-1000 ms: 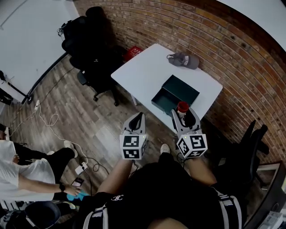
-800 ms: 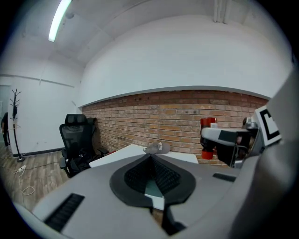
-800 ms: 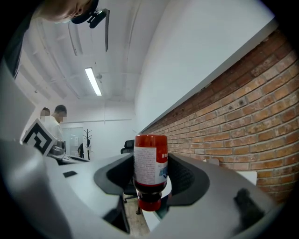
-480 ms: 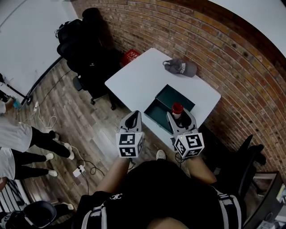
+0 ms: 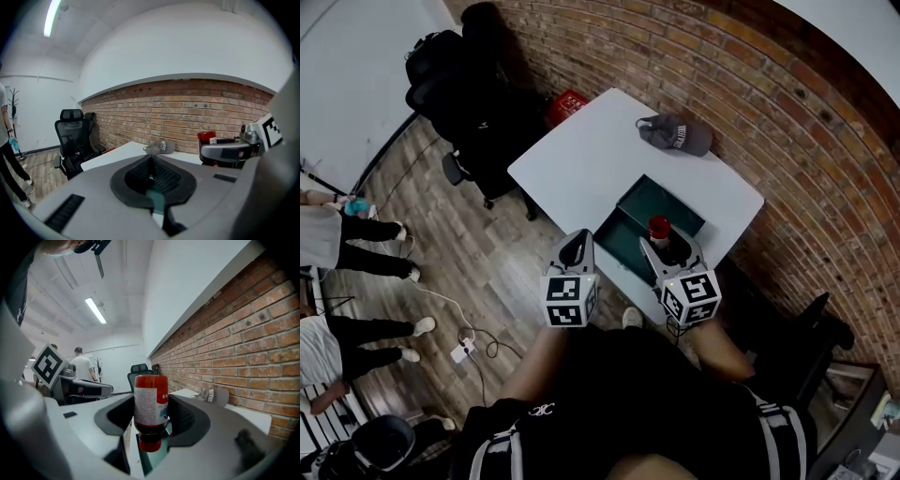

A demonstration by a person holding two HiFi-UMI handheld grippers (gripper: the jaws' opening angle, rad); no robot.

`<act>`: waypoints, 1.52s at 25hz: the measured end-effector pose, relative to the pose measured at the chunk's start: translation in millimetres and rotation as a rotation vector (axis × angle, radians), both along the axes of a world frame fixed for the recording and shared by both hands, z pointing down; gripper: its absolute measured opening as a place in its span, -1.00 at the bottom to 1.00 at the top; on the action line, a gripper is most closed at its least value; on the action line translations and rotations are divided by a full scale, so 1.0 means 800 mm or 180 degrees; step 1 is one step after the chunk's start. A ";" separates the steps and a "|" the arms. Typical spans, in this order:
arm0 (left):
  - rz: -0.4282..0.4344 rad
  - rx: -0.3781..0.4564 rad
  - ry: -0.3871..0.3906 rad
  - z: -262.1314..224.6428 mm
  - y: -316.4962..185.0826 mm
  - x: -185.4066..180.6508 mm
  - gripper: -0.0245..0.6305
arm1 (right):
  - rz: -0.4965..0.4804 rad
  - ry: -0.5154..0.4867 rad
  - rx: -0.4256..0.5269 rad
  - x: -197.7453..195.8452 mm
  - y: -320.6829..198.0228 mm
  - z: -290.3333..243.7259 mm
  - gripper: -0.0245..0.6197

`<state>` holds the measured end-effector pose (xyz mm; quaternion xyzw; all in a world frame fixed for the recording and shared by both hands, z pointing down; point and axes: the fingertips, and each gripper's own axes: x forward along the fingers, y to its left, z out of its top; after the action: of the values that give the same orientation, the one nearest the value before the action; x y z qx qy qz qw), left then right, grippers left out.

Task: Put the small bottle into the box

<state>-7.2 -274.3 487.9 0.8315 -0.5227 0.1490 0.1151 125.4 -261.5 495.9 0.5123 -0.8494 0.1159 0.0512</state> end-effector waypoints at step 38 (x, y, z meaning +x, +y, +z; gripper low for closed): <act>0.0032 -0.0178 0.0046 0.025 -0.090 -0.097 -0.89 | -0.0500 0.1566 -0.1862 -0.073 -0.049 0.268 -0.26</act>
<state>-84.7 -345.9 508.2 0.8316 -0.5133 0.1580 0.1413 66.7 -300.4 710.3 0.4220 -0.7795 0.2227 0.4059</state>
